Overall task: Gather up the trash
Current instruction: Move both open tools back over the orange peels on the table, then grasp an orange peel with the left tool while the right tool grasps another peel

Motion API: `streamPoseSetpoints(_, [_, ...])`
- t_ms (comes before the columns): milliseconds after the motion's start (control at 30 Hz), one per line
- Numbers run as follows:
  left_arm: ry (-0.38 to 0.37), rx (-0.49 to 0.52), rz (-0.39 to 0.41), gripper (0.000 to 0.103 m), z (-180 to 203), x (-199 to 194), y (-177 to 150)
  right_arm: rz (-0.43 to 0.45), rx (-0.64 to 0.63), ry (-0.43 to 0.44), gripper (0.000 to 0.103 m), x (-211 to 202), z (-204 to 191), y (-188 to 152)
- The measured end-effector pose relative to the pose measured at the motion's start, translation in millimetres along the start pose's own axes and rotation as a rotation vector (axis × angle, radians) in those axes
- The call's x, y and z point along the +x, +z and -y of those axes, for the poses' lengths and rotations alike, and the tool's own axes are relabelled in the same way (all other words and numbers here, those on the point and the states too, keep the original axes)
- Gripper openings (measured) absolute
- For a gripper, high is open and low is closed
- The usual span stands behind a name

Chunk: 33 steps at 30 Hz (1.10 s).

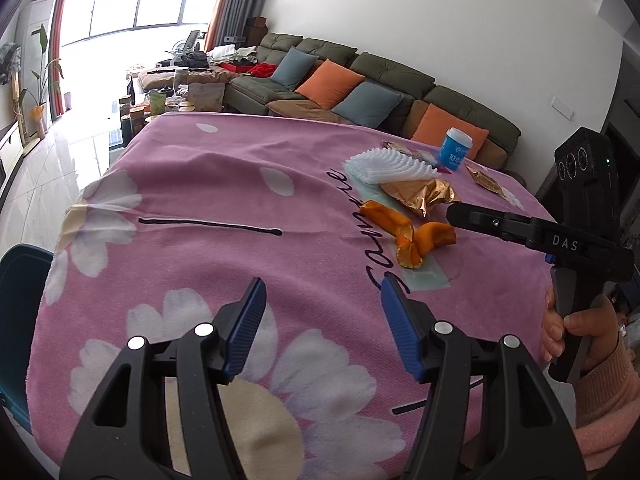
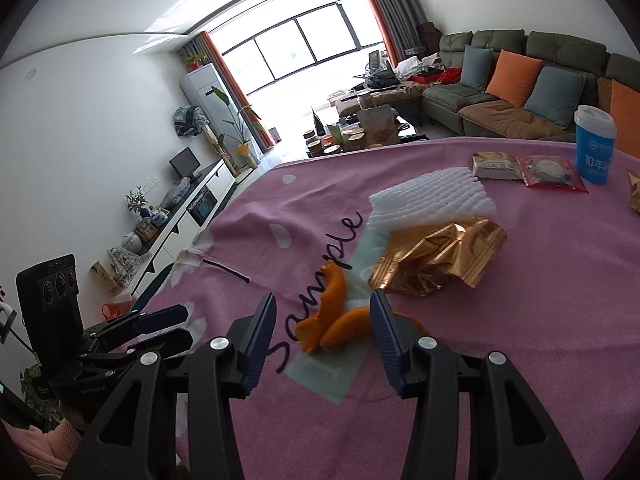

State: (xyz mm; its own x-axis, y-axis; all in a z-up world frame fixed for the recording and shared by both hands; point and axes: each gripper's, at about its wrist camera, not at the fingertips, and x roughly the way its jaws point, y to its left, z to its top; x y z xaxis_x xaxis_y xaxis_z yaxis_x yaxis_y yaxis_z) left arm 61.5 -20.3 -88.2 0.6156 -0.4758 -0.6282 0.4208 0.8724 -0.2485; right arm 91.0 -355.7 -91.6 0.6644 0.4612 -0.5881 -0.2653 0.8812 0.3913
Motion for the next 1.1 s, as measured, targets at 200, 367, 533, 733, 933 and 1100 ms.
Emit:
streamPoseSetpoints(200, [-0.020,0.029,-0.016,0.059,15,14,7,-0.009,0.045,-0.052,0.049,1,28,-5])
streamPoseSetpoints(367, [-0.027,0.050,-0.031,0.059,25,25,14,-0.056,0.048,-0.042,0.052,12,34,-6])
streamPoseSetpoints(533, [-0.037,0.064,-0.043,0.059,33,34,18,-0.106,0.044,-0.020,0.043,19,33,-9])
streamPoseSetpoints(733, [-0.040,0.075,-0.057,0.059,36,42,21,-0.098,0.031,-0.004,0.014,14,31,-12])
streamPoseSetpoints(933, [-0.043,0.108,-0.069,0.058,47,50,25,-0.063,0.046,0.006,0.012,-1,36,-14])
streamPoseSetpoints(1100, [-0.030,0.139,-0.098,0.055,57,65,32,-0.037,0.079,0.006,0.012,-14,46,-18])
